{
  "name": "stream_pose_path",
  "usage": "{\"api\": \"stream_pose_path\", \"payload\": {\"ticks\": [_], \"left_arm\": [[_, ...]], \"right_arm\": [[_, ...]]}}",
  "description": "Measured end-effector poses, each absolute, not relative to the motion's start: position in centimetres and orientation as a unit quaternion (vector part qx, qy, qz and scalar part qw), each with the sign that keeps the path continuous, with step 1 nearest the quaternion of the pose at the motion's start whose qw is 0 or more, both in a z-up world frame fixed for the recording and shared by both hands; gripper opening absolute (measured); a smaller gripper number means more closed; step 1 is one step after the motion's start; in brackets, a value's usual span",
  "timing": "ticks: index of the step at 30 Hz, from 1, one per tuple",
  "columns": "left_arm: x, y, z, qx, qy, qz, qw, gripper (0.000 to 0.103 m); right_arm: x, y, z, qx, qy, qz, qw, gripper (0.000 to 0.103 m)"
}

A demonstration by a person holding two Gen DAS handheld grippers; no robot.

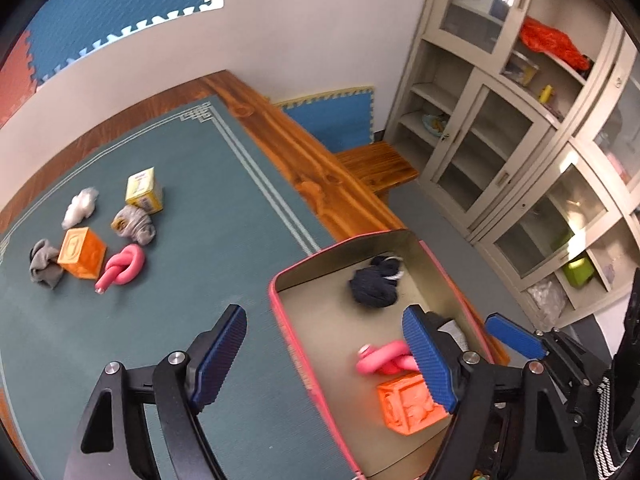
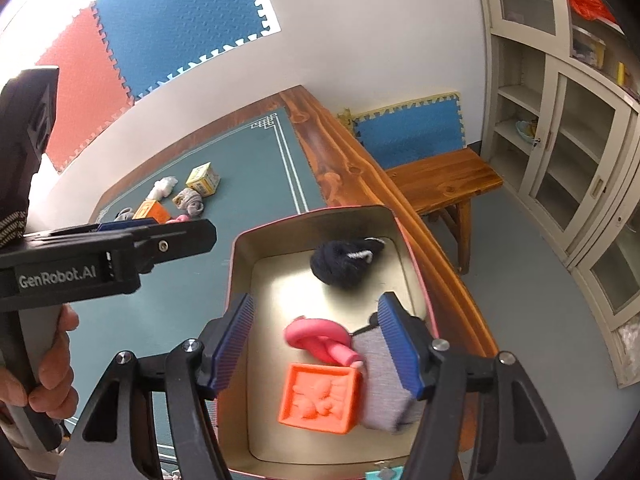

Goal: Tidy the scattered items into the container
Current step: 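Withdraw both tools from the box back over the table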

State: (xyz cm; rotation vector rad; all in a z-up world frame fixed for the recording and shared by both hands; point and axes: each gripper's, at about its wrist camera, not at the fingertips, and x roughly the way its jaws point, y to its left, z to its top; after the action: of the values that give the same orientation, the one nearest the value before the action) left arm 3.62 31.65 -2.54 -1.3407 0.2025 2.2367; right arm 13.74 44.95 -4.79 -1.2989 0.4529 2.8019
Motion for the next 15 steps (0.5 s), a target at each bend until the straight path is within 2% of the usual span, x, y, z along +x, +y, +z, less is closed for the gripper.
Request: {"api": "stream_pose_path", "payload": {"ticks": [15], "left_arm": [[1.1,24.0,-3.7,-0.524,0.058,0.831,0.176,0.082]], "right_arm": [[10.2,40.2,-5.0,-0.429,0.132,0.893,-0.031,0.071]]}}
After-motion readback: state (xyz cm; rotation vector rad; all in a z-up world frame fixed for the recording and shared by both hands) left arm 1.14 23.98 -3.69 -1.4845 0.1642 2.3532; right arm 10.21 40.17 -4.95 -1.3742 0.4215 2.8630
